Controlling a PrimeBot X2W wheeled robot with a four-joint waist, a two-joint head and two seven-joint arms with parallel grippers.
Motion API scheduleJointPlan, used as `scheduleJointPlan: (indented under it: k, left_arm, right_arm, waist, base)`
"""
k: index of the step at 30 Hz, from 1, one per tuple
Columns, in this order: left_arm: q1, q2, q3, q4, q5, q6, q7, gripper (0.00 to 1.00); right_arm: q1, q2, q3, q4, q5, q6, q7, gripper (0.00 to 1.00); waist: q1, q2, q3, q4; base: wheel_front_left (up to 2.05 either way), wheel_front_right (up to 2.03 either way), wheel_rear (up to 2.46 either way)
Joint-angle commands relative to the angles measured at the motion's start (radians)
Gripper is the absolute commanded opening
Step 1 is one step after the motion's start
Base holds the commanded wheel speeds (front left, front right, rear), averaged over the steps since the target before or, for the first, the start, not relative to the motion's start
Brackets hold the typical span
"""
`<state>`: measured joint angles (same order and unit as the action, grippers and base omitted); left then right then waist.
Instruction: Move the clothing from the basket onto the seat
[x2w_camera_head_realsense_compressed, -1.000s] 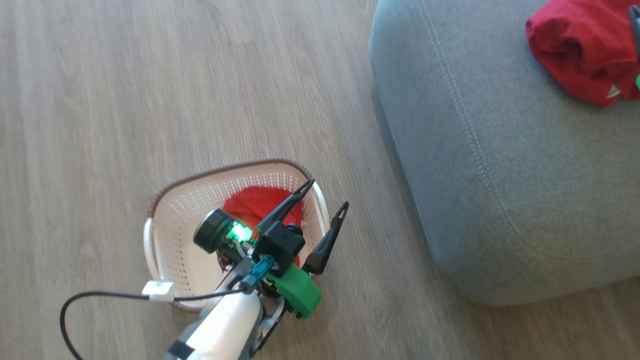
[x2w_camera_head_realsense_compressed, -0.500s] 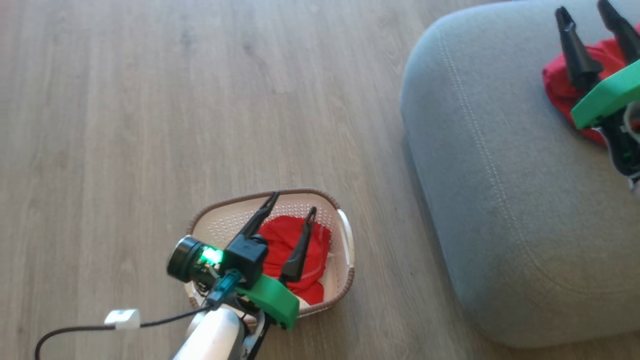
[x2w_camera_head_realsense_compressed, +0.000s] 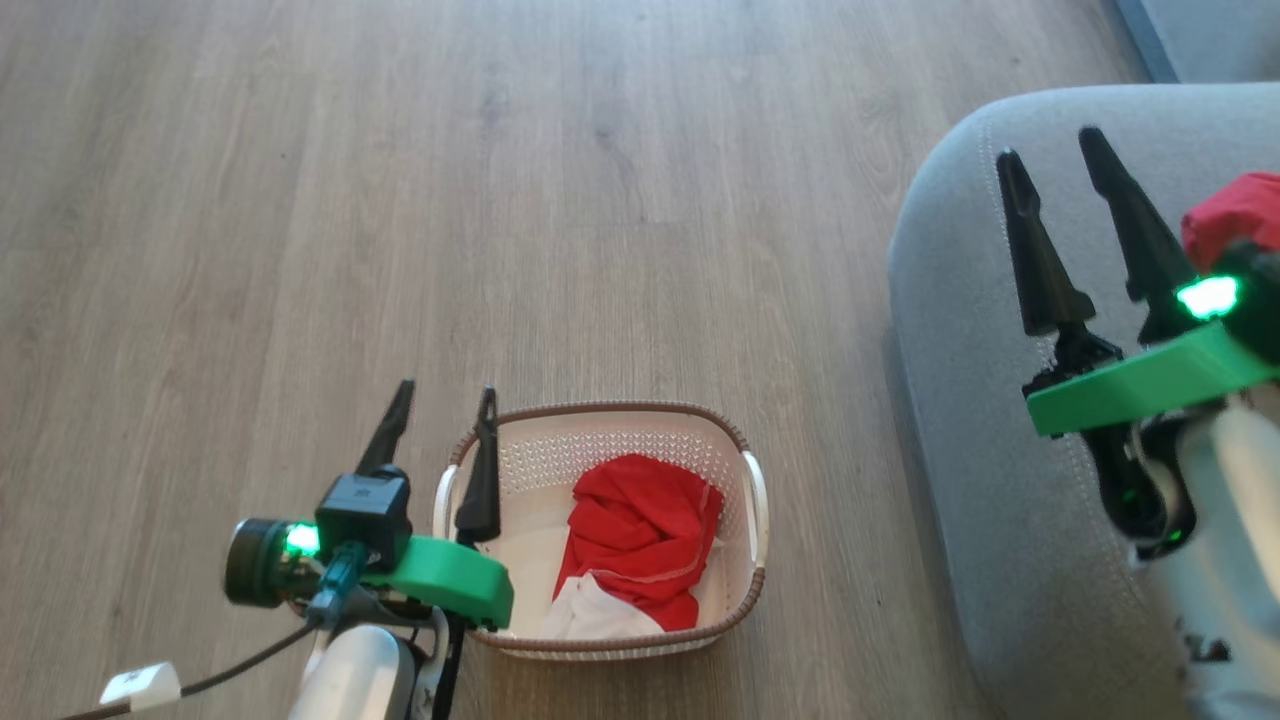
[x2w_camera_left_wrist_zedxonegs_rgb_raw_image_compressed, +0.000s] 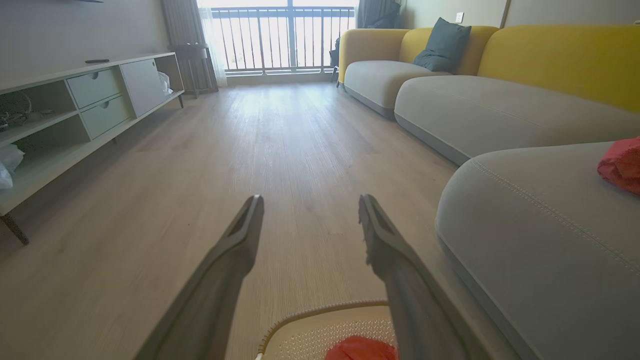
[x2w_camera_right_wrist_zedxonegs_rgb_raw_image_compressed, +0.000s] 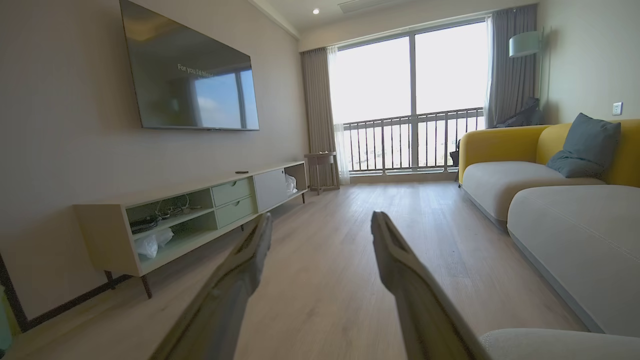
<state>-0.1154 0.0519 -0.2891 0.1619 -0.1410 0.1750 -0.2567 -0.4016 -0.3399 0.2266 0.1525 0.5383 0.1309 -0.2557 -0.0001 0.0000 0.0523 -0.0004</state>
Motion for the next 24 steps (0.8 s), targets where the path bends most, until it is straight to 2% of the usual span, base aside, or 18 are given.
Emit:
scheduleJointPlan:
  k: [1,3,8,14,20,24]
  left_arm:
    - [-0.023,-0.002,0.041,-0.042,-0.002,0.01,-0.005,1.0]
    - [-0.015,-0.002,0.054,-0.045,0.011,0.03,-0.005,1.0]
    - [0.008,-0.002,0.051,-0.049,0.021,0.069,-0.005,1.0]
    - [0.033,-0.002,0.032,-0.026,0.025,0.076,-0.005,1.0]
    - [0.04,-0.002,0.02,0.0,0.05,0.103,-0.005,1.0]
    - [0.046,-0.002,0.016,0.012,0.039,0.11,-0.005,1.0]
  right_arm:
    - [-0.008,0.008,-0.017,-0.04,-0.008,0.0,-0.006,1.0]
    - [0.049,0.057,-0.053,-0.044,-0.014,0.0,-0.006,1.0]
    - [0.149,0.098,-0.052,-0.018,-0.08,0.0,-0.006,1.0]
    - [0.221,0.166,-0.103,0.11,-0.137,0.0,-0.006,1.0]
    - [0.238,0.209,-0.157,0.131,-0.224,0.0,-0.006,1.0]
    - [0.253,0.234,-0.177,0.148,-0.237,0.0,-0.006,1.0]
  waist:
    - [0.0001,0.0,-0.004,0.008]
    - [0.0001,0.0,-0.007,0.015]
    - [0.0001,0.0,-0.011,0.027]
    - [0.0001,0.0,-0.014,0.031]
    - [0.0001,0.0,-0.007,0.026]
    - [0.0001,0.0,-0.007,0.023]
  base:
    - [0.0,0.0,0.0]
    - [0.0,0.0,0.0]
    - [0.0,0.0,0.0]
    - [0.0,0.0,0.0]
    - [0.0,0.0,0.0]
    - [0.0,0.0,0.0]
